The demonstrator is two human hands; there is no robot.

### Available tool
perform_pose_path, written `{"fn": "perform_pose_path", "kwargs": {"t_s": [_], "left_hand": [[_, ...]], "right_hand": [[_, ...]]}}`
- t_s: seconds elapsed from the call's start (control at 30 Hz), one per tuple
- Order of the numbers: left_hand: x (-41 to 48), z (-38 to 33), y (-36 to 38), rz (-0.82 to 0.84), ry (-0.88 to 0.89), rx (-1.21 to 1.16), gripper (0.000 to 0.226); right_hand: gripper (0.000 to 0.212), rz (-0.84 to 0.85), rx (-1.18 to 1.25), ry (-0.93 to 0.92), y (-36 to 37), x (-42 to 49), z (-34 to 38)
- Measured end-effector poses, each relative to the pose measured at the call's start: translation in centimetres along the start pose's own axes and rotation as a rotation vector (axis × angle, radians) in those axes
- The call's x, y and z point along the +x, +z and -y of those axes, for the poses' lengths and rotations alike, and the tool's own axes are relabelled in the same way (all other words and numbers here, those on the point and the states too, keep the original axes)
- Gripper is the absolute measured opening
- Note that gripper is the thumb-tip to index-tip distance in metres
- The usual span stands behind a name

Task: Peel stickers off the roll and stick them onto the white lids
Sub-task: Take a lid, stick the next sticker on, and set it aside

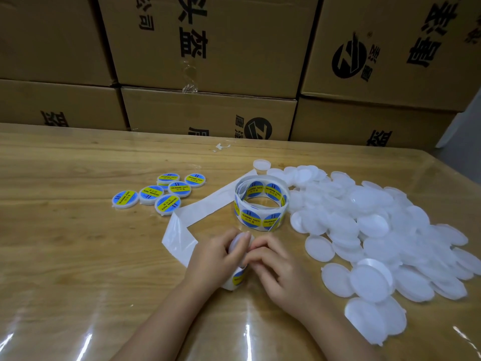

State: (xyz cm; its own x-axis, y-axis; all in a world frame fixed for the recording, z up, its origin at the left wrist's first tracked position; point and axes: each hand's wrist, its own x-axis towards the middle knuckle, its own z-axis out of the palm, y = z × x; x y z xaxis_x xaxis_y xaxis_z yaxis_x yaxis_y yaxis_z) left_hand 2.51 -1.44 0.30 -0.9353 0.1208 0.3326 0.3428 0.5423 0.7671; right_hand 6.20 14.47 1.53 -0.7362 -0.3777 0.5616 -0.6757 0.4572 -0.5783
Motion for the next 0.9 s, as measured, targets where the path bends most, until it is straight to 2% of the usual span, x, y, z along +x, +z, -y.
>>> {"fn": "perform_pose_path", "kwargs": {"t_s": [0.17,0.33,0.6,0.9], "left_hand": [[-0.04,0.22,0.32,0.024,0.030,0.246,0.032],[0.12,0.26,0.25,0.051,-0.005,0.238,0.033],[0.28,0.25,0.47,0.026,-0.033,0.284,0.030],[0.46,0.67,0.19,0.058,-0.072,0.193,0.036]], "right_hand": [[0.015,0.018,0.002,0.036,0.03,-0.12,-0.27],[0.029,0.060,-0.141,-0.037,0.03,-0.16,0.24],[0.008,0.012,-0.259,-0.140,0.27,-0.22,0.07],[0.008,-0.105,-0.207,-0.148,0.44,-0.34,0.04]]}}
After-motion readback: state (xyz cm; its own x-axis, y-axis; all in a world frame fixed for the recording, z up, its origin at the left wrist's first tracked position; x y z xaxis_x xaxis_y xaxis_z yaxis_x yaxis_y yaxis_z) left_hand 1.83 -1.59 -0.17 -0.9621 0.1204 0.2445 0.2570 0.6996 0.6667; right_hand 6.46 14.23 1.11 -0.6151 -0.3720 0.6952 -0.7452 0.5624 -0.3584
